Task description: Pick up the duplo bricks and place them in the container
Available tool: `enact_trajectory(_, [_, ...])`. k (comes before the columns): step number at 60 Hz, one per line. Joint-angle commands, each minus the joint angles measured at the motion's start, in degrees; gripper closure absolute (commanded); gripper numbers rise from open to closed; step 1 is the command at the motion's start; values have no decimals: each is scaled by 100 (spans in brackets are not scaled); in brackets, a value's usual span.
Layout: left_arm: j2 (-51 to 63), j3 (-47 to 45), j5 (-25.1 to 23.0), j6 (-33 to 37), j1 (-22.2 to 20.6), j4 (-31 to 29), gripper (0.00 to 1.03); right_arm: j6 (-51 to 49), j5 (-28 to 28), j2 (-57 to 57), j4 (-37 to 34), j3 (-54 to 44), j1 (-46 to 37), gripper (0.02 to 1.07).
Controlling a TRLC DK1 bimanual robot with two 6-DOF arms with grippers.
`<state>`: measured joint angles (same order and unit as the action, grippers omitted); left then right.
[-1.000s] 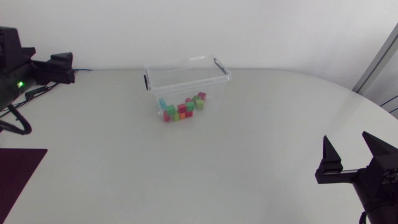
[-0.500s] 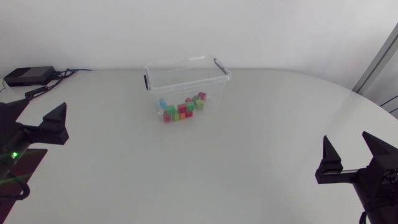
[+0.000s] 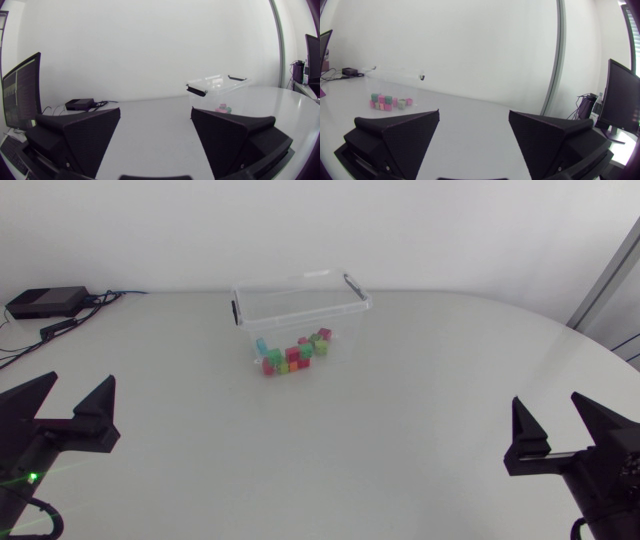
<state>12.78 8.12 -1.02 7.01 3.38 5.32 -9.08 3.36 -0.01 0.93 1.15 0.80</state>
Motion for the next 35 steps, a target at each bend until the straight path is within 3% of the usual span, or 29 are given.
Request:
enact_trajectory(1, [-268, -251, 36, -280, -84, -103, 5, 303, -69, -11, -46, -124, -52, 7])
enact_trajectory(21, [-1253, -798, 100, -690, -332, -522, 5, 894, -329, 1, -92, -115, -79, 7])
enact_trajectory(35, [-1278, -812, 102, -701, -338, -532, 5, 908, -336, 1, -93, -115, -80, 7])
